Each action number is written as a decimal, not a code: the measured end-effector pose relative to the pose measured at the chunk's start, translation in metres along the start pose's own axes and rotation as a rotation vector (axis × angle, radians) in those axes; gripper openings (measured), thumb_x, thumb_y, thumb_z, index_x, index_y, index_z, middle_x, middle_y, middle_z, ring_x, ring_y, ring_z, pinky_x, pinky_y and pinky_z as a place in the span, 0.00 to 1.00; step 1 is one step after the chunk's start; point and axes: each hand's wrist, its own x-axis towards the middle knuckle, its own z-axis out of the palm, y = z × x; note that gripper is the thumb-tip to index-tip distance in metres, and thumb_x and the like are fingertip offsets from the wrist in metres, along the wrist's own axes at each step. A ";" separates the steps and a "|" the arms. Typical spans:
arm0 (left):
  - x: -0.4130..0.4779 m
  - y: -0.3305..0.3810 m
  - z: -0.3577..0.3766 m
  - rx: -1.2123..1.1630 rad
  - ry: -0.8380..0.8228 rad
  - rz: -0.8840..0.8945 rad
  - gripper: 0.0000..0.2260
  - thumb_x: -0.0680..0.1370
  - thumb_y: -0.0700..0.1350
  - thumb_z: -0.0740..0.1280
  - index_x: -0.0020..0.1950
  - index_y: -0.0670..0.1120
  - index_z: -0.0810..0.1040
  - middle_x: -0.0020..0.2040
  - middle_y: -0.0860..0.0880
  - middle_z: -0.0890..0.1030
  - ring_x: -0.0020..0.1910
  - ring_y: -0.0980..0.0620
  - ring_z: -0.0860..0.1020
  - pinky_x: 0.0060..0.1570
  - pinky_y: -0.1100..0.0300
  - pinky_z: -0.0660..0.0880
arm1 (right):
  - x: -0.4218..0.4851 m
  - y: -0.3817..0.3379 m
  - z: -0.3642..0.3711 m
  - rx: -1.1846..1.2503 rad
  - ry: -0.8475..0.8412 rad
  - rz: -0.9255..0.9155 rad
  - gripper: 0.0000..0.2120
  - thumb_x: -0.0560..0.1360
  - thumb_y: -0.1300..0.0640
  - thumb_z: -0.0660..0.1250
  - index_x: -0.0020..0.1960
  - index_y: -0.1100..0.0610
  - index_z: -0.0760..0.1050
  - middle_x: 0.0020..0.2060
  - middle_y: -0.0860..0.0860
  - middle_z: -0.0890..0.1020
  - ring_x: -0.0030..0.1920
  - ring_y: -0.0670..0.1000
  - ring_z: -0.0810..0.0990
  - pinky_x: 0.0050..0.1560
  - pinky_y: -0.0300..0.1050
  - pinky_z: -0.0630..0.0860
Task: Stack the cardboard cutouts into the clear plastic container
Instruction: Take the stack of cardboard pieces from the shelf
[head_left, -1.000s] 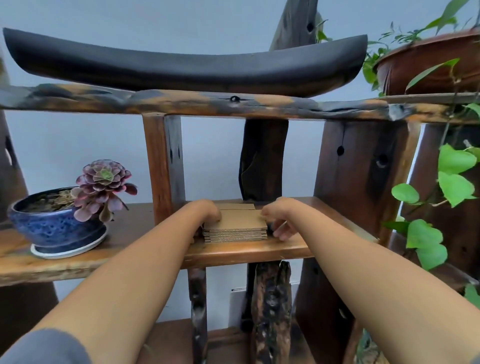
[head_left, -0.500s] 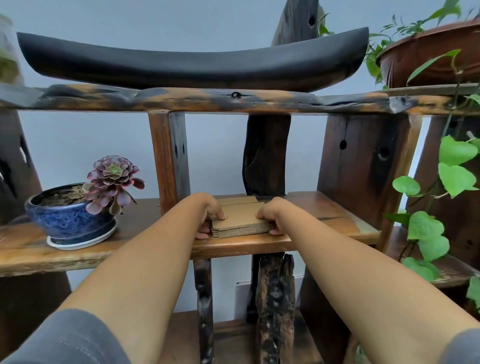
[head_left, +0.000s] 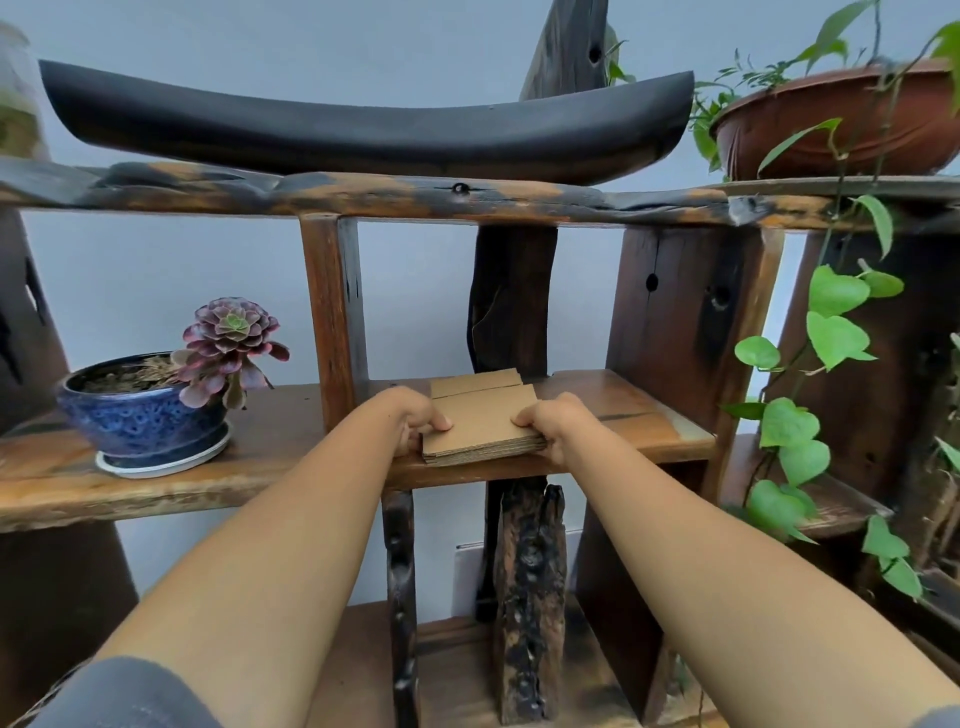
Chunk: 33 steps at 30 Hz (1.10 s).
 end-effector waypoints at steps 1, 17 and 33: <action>-0.006 -0.003 0.003 -0.013 0.005 0.049 0.22 0.75 0.40 0.72 0.68 0.40 0.69 0.50 0.45 0.77 0.54 0.50 0.77 0.48 0.55 0.76 | -0.006 0.005 -0.005 0.000 0.016 -0.015 0.18 0.70 0.68 0.71 0.56 0.61 0.68 0.54 0.62 0.78 0.55 0.62 0.79 0.57 0.62 0.79; -0.136 -0.113 0.187 -0.086 -0.381 0.463 0.19 0.71 0.40 0.75 0.59 0.45 0.74 0.54 0.47 0.82 0.53 0.48 0.81 0.55 0.50 0.79 | -0.214 0.158 -0.182 -0.196 0.441 -0.087 0.20 0.71 0.61 0.72 0.62 0.55 0.74 0.54 0.51 0.81 0.53 0.51 0.80 0.53 0.49 0.79; -0.436 -0.309 0.411 0.389 -0.985 0.453 0.17 0.72 0.33 0.71 0.58 0.43 0.71 0.53 0.45 0.79 0.48 0.50 0.78 0.44 0.66 0.78 | -0.619 0.382 -0.300 -0.126 0.982 0.421 0.22 0.71 0.60 0.69 0.64 0.57 0.73 0.54 0.54 0.82 0.53 0.55 0.81 0.48 0.51 0.79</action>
